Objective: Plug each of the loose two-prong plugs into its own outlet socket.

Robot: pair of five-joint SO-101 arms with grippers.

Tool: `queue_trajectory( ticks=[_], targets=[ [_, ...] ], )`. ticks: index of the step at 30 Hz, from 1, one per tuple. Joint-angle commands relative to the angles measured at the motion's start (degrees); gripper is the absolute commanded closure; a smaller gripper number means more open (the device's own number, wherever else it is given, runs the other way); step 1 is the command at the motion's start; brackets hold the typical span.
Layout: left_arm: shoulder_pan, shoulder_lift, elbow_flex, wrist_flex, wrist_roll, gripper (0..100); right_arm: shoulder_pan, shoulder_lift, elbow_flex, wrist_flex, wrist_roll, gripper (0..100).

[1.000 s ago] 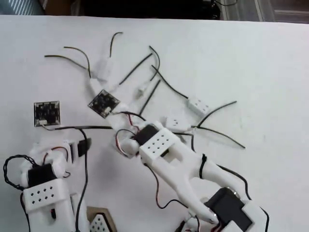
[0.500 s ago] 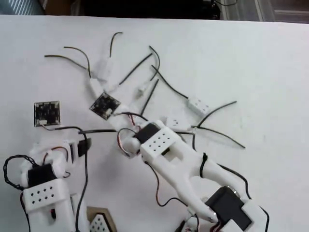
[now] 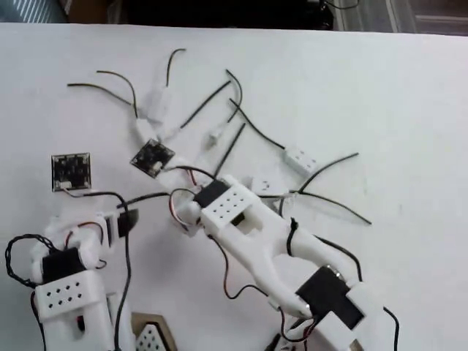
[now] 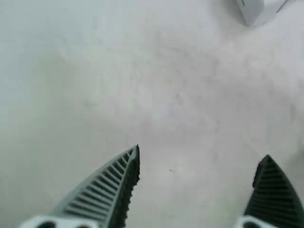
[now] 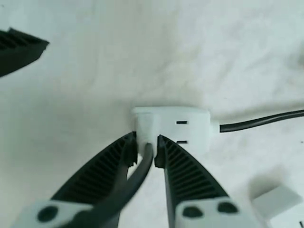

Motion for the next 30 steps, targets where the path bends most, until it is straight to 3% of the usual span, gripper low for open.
queue_trajectory(
  ticks=[1,9,23,30],
  targets=[
    [-0.48,-1.19,-0.09,-1.14,0.35,63,0.04,1.36,-1.05,-0.40,0.09,98.1],
    [-0.48,-1.19,-0.09,-1.14,0.35,63,0.04,-0.57,-7.03,-0.75,0.18,98.1],
    [-0.48,-1.10,-0.09,-1.14,0.35,63,-4.00,-0.13,-9.67,-16.22,0.53,97.8],
    [-0.48,-1.27,0.44,-1.14,0.35,63,-3.91,7.25,-9.85,-21.76,0.00,97.6]
  ],
)
